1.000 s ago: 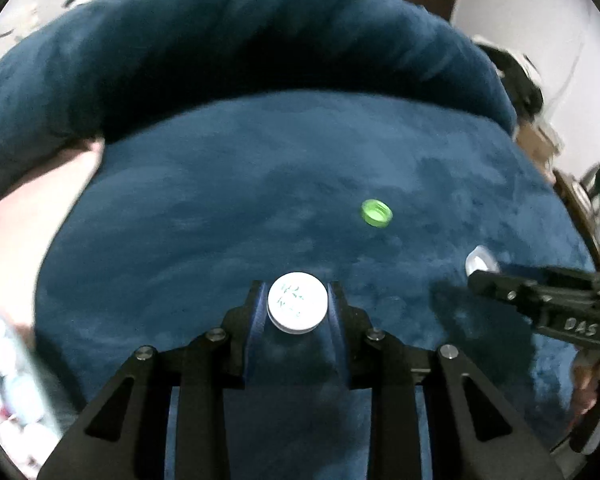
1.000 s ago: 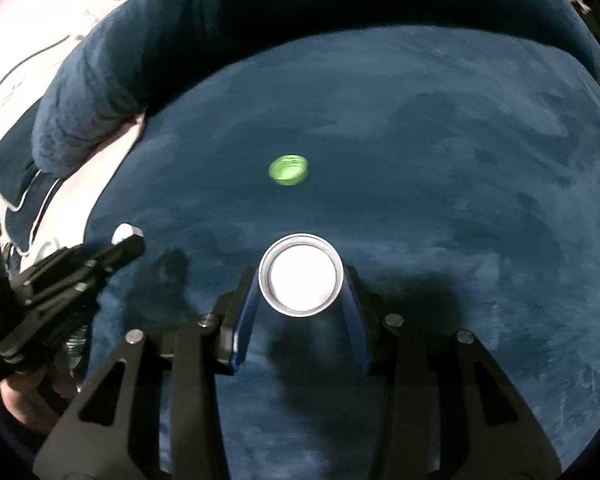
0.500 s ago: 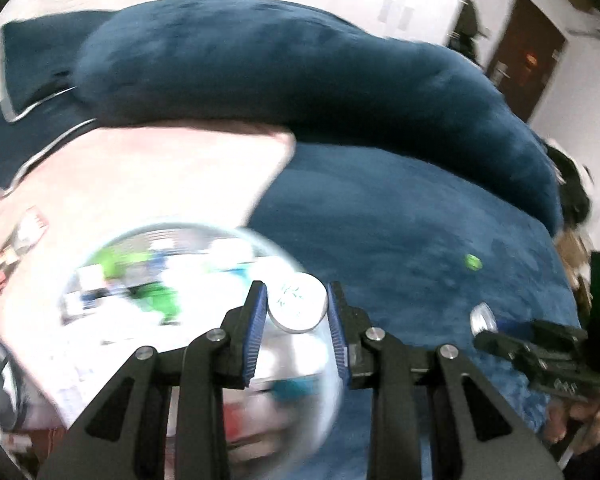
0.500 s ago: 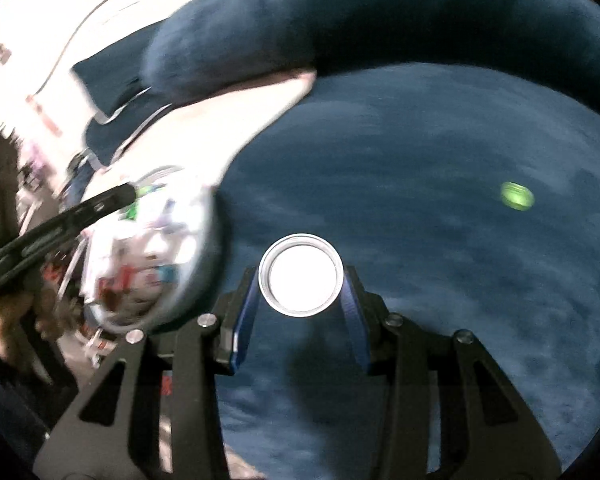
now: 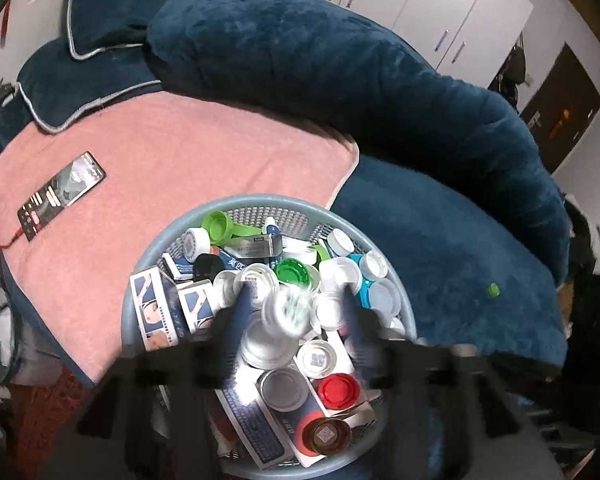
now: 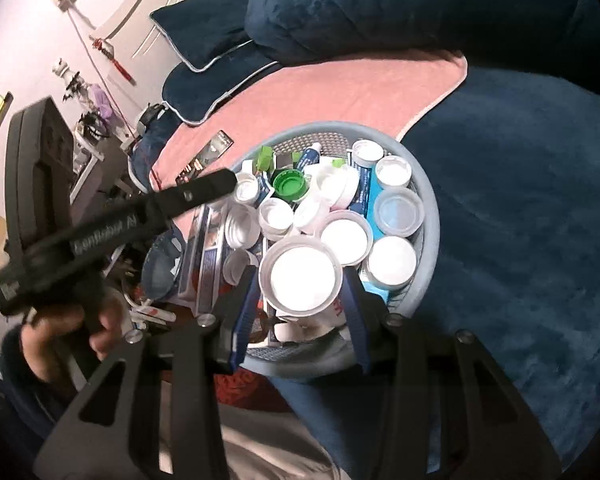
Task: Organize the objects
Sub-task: 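Carry the white lid and white cap over the mesh basket and open both grippers, then move both open grippers back toward the last green cap on the bed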
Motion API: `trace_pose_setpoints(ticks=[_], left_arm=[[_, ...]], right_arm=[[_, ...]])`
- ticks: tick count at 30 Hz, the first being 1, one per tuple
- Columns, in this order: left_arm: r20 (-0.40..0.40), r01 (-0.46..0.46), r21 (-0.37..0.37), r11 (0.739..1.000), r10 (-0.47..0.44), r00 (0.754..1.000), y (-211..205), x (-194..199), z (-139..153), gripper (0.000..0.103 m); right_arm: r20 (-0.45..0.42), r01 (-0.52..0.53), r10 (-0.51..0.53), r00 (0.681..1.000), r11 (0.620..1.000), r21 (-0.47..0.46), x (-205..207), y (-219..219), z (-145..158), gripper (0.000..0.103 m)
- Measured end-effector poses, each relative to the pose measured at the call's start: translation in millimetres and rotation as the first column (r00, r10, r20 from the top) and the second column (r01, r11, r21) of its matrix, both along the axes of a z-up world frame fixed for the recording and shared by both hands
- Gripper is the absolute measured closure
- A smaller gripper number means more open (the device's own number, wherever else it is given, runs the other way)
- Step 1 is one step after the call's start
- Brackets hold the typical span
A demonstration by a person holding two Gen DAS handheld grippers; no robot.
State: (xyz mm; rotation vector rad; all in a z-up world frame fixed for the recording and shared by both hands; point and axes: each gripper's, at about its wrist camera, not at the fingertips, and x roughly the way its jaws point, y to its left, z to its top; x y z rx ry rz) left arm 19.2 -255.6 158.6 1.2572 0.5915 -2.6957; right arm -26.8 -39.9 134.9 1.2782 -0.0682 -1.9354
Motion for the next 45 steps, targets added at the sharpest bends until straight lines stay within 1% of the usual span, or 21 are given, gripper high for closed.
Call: trace_pose_setpoints(ticks=[1,2,3,4,9,13,16,17,19,21,22,26,28,30,33,35,37,39,41,43,45], left_arm=[[-0.002,0.001,-0.012,1.000,-0.001,1.000,1.9,1.2,1.4,0.021],[-0.009,0.001,-0.023,1.000,-0.001,1.000,3.8,2.1,2.6,0.016],[-0.013,0.000,-0.029,1.000,0.000,1.000,4.1,3.3,4.1,0.016],[-0.013,-0.003,-0.031,1.000,0.003,1.000,3.9,3.7,4.4,0.016],[-0.008,-0.032,-0.034,0.999,0.031,0.999,2.6,5.0,6.2,0.016],[-0.016,-0.047,-0.047,0.998,0.046,0.999,4.7,6.0,8.8,0.016],[-0.023,-0.038,-0.079,0.996,0.036,0.999,20.0,4.5,13.3,0.016],[-0.030,-0.017,-0.094,0.995,0.014,0.999,31.5,3.4,15.0,0.016],[-0.041,0.065,-0.105,0.992,-0.070,0.997,63.9,-1.2,15.4,0.016],[-0.041,0.155,-0.109,0.982,-0.160,0.986,98.4,-6.9,11.5,0.016],[-0.040,0.208,-0.120,0.971,-0.214,0.976,120.9,-11.0,7.3,0.016],[-0.028,0.339,-0.155,0.928,-0.347,0.937,188.7,-23.7,-11.3,0.016],[-0.037,0.388,-0.159,0.908,-0.399,0.916,215.0,-27.7,-20.9,0.016],[-0.037,0.418,-0.163,0.894,-0.429,0.903,233.5,-32.3,-30.4,0.016],[-0.081,0.413,-0.157,0.897,-0.429,0.900,242.1,-31.7,-34.1,0.016],[-0.081,0.367,-0.185,0.912,-0.386,0.919,244.6,-32.8,-33.8,0.016],[-0.087,0.346,-0.204,0.916,-0.369,0.925,248.1,-33.2,-34.7,0.016],[-0.061,0.329,-0.198,0.923,-0.347,0.936,251.8,-35.4,-39.1,0.016],[0.007,0.298,-0.224,0.928,-0.305,0.952,254.6,-38.6,-45.0,0.016],[0.040,0.314,-0.236,0.920,-0.314,0.949,259.3,-40.6,-50.3,0.016],[0.036,0.341,-0.213,0.916,-0.341,0.939,260.5,-38.2,-54.3,0.016]], right_arm=[[-0.004,0.011,-0.011,1.000,1.000,-0.006,-1.6,4.1,1.1,0.046],[-0.010,0.027,-0.027,1.000,1.000,-0.009,-3.5,7.1,2.8,0.040],[-0.013,0.043,-0.043,0.999,0.999,-0.011,-5.3,12.8,4.0,0.029],[-0.015,0.058,-0.059,0.998,0.998,-0.013,-7.5,19.7,4.4,0.023],[-0.011,0.126,-0.126,0.992,0.991,0.036,-21.9,54.9,-4.6,0.023],[0.016,0.195,-0.196,0.980,0.978,0.068,-27.3,91.2,-21.0,0.023],[0.004,0.243,-0.245,0.970,0.963,0.115,-26.4,119.5,-34.7,0.023],[-0.010,0.273,-0.274,0.962,0.953,0.134,-25.9,131.8,-38.2,0.023],[-0.039,0.353,-0.352,0.935,0.921,0.163,-23.8,160.3,-43.8,0.023],[-0.079,0.451,-0.444,0.892,0.872,0.191,-20.4,192.9,-48.1,0.023],[-0.103,0.503,-0.492,0.864,0.841,0.201,-18.3,208.7,-49.0,0.023],[-0.168,0.652,-0.630,0.758,0.728,0.213,-10.4,260.0,-47.0,0.023],[-0.209,0.684,-0.651,0.729,0.692,0.232,-4.4,275.1,-46.8,0.023],[-0.236,0.698,-0.658,0.716,0.669,0.253,-1.5,282.7,-49.1,0.023],[-0.248,0.699,-0.654,0.715,0.664,0.267,2.9,285.5,-54.0,0.023],[-0.236,0.693,-0.652,0.720,0.670,0.264,5.2,286.2,-57.8,0.023],[-0.227,0.689,-0.651,0.725,0.674,0.268,6.2,284.6,-62.2,0.023],[-0.215,0.683,-0.649,0.730,0.680,0.264,7.1,285.6,-64.8,0.023],[-0.207,0.677,-0.645,0.735,0.688,0.260,9.7,287.7,-65.9,0.023],[-0.208,0.673,-0.640,0.739,0.694,0.256,10.3,285.8,-65.3,0.023],[-0.209,0.669,-0.635,0.743,0.700,0.251,11.8,284.5,-64.8,0.023]])
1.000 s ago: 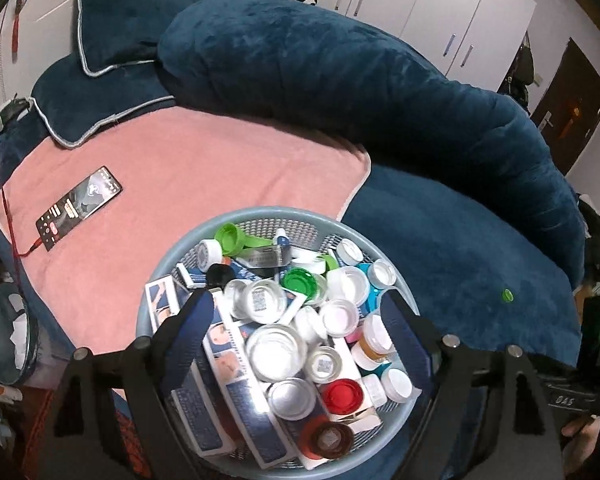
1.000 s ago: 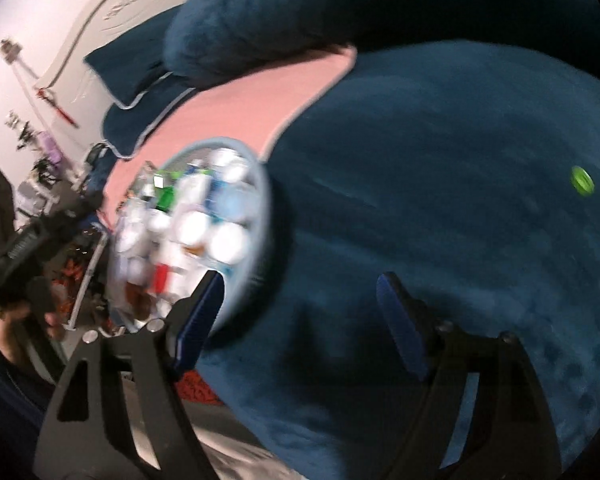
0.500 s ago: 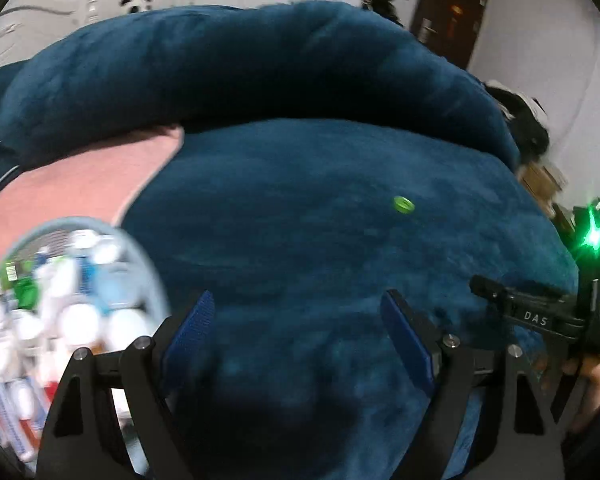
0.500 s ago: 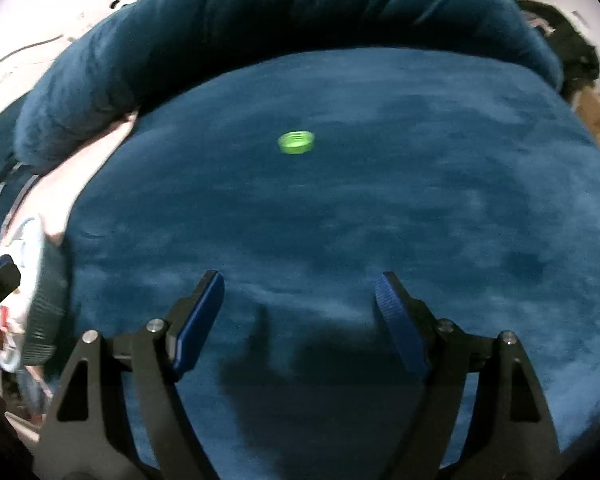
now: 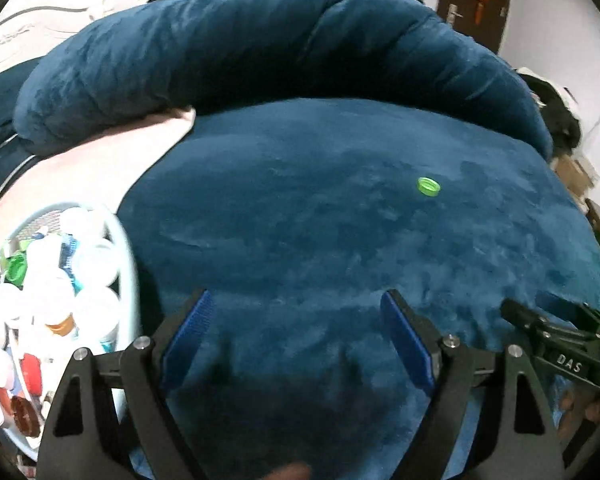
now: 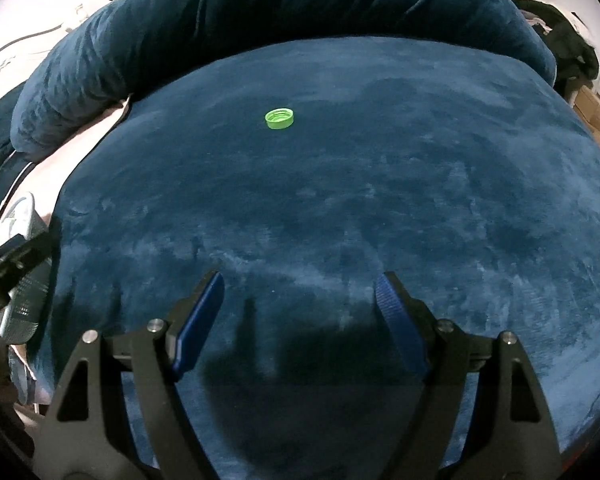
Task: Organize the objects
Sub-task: 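Move both open grippers back toward the last green cap on the bed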
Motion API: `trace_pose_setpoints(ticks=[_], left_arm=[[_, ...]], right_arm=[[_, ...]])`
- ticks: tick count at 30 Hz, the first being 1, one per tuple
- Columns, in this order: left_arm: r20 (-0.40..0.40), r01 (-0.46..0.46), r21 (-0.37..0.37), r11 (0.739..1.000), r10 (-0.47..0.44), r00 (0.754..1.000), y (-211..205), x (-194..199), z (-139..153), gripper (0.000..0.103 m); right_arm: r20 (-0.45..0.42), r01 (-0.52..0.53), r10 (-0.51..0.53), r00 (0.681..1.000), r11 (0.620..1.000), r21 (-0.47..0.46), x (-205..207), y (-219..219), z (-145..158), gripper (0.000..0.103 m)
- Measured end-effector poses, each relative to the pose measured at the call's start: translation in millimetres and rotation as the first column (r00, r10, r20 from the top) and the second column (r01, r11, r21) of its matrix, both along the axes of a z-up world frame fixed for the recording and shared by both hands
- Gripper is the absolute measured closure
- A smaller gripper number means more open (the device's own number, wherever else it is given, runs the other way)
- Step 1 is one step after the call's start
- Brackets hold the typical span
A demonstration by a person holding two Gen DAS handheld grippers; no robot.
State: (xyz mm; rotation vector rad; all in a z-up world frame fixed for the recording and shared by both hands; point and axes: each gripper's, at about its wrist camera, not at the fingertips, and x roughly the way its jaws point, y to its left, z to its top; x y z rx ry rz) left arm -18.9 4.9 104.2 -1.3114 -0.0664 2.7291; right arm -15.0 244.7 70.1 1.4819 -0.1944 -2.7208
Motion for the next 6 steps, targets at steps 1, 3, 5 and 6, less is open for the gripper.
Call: trace_pose_setpoints(ticks=[1,3,5,6], left_arm=[[0.003,0.006,0.019,1.000,-0.006,1.000,-0.8,0.4,-2.5,0.016],[0.022,0.028,0.071,0.997,-0.029,0.999,-1.8,-2.4,-7.6,0.016],[0.034,0.019,0.069,0.997,-0.022,0.999,1.5,-6.1,-14.9,0.016],[0.038,0.018,0.059,0.998,-0.020,0.999,3.7,-8.3,-18.5,0.016]], right_arm=[[-0.002,-0.002,0.002,1.000,1.000,-0.001,1.5,-0.5,0.4,0.023],[-0.004,-0.001,0.001,1.000,1.000,-0.001,3.8,-0.7,-0.1,0.023],[-0.005,0.010,-0.010,1.000,1.000,0.009,4.6,2.2,-2.2,0.023],[-0.005,0.010,-0.010,1.000,1.000,0.009,4.6,2.2,-2.2,0.023]])
